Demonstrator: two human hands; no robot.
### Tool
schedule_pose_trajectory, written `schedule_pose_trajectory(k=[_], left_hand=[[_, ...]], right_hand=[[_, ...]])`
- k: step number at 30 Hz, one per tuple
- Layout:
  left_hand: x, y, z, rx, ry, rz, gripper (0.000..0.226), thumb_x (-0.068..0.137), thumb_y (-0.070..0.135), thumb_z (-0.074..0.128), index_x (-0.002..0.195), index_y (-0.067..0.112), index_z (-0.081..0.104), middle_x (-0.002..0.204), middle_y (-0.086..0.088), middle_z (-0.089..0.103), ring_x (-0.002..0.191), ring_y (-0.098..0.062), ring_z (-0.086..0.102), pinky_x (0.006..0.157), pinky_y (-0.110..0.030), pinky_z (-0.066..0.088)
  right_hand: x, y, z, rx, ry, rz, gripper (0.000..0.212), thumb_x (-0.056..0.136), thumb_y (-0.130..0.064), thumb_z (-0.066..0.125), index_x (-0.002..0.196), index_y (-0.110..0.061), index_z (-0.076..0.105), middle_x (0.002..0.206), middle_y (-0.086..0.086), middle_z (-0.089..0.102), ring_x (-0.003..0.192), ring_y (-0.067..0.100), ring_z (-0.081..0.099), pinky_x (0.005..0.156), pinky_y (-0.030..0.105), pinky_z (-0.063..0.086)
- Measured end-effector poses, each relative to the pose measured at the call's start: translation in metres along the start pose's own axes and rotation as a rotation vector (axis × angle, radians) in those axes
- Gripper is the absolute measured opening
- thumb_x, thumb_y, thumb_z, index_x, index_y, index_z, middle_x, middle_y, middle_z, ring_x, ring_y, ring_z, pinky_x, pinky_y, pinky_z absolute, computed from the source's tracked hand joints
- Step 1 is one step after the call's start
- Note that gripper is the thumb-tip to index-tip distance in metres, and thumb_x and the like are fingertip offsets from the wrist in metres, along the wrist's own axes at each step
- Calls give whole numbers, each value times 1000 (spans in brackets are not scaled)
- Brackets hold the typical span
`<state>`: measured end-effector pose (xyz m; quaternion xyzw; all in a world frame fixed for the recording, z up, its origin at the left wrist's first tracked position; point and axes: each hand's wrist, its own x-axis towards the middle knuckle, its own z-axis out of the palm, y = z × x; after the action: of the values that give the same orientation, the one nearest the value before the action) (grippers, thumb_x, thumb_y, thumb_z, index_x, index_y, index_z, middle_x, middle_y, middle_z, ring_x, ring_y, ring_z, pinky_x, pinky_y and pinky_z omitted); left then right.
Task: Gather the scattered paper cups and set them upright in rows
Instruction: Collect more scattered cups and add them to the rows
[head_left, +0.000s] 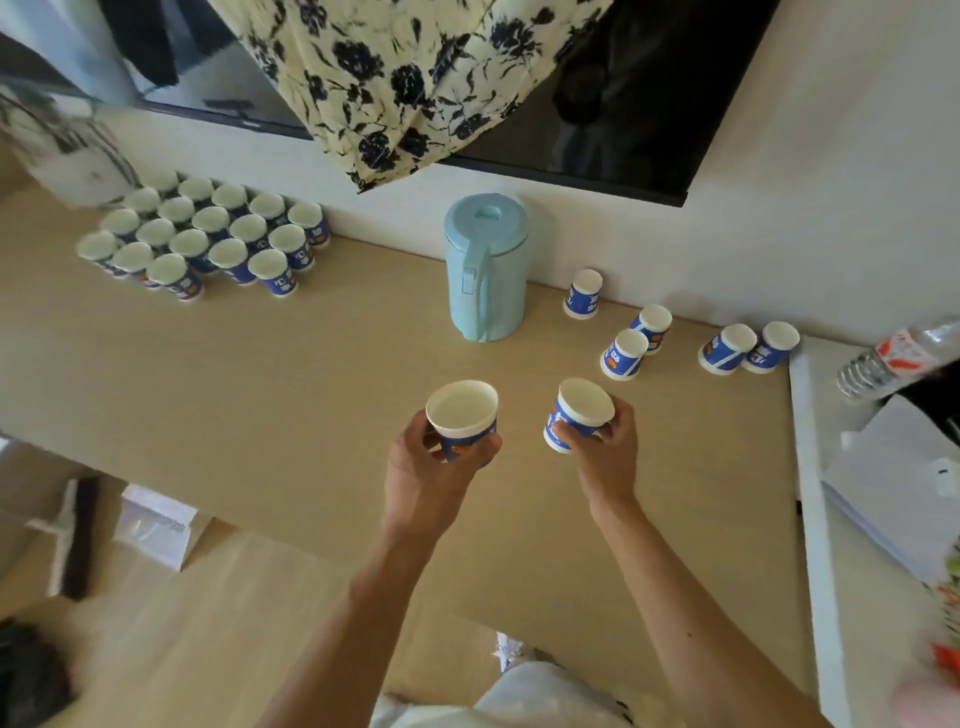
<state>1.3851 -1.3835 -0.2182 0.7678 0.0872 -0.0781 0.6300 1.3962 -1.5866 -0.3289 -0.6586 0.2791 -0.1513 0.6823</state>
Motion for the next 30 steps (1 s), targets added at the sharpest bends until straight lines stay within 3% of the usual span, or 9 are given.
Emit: schedule_pose_trajectory(k=[6, 14, 24, 30], left_hand=[[-31, -10, -86, -93, 153, 58, 41, 65, 32, 82, 102, 33, 65, 92, 20, 73, 85, 0, 69, 67, -14, 52], [-66, -31, -205, -142, 279, 93, 45, 64, 34, 82, 106, 36, 64, 96, 20, 72, 88, 2, 68, 70, -17, 52], [-51, -45, -309, -119, 382, 103, 44, 69, 30, 85, 108, 37, 65, 97, 15, 73, 92, -6, 70, 78, -28, 55], [11, -49, -352, -83, 383, 81, 46, 70, 25, 87, 109, 35, 65, 98, 13, 74, 93, -5, 69, 78, -25, 55]], right_hand=[[-75, -35, 76, 43, -207, -132, 64, 58, -26, 85, 116, -31, 59, 112, -12, 68, 104, 13, 68, 88, 31, 58], [-167, -49, 171, 24, -348, -188, 61, 59, -32, 82, 115, -34, 59, 112, -16, 67, 104, 6, 66, 77, 20, 56], [-214, -45, 276, 30, -425, -176, 60, 64, -22, 84, 119, -29, 59, 114, -11, 68, 107, 11, 67, 87, 35, 59], [-191, -36, 344, 57, -409, -127, 62, 60, -28, 83, 117, -31, 59, 113, -14, 68, 104, 8, 67, 84, 30, 58]])
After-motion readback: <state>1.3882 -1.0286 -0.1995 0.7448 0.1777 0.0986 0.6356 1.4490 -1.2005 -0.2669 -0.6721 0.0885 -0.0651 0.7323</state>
